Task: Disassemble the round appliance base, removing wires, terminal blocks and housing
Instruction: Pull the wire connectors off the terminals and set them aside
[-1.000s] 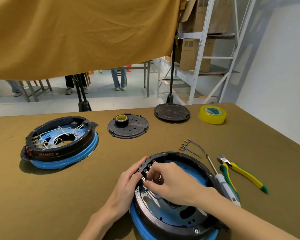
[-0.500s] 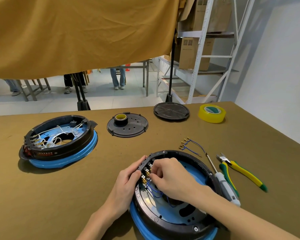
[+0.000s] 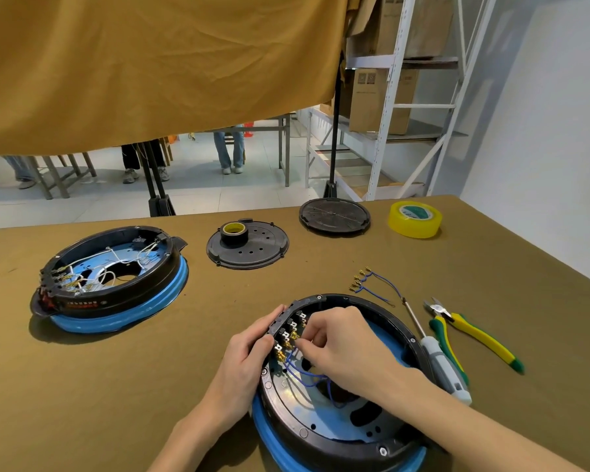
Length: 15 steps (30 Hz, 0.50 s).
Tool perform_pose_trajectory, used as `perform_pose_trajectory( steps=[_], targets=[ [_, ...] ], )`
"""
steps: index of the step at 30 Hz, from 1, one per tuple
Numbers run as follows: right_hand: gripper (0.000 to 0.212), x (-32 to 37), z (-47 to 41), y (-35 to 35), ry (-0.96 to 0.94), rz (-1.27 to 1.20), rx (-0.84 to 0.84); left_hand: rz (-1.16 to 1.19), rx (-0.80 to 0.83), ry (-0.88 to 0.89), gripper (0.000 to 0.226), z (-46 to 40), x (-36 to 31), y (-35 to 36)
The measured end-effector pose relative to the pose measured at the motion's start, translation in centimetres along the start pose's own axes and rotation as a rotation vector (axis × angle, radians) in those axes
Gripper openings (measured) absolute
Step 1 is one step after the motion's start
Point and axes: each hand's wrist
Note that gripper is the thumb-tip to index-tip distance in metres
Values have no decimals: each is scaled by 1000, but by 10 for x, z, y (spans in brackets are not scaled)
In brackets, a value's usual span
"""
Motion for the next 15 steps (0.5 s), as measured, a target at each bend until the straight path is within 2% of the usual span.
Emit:
perform_pose_trajectory(
  steps=[7, 11, 15],
  targets=[
    [14, 0, -18, -29, -73, -144, -167, 36, 1, 8, 66, -3, 3, -1],
    [15, -21, -63, -46, -6, -163, -288, 13, -9, 39, 54, -4, 5, -1],
    [15, -57, -108, -54, 136, -22, -333, 16, -4, 50, 52, -4, 7, 0]
  ],
)
Point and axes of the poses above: each hand's wrist, its own z-axis away from the middle knuckle, its own y-axis out of the palm, x = y × z, and after that the axes turned 15 degrees about y, right-handed
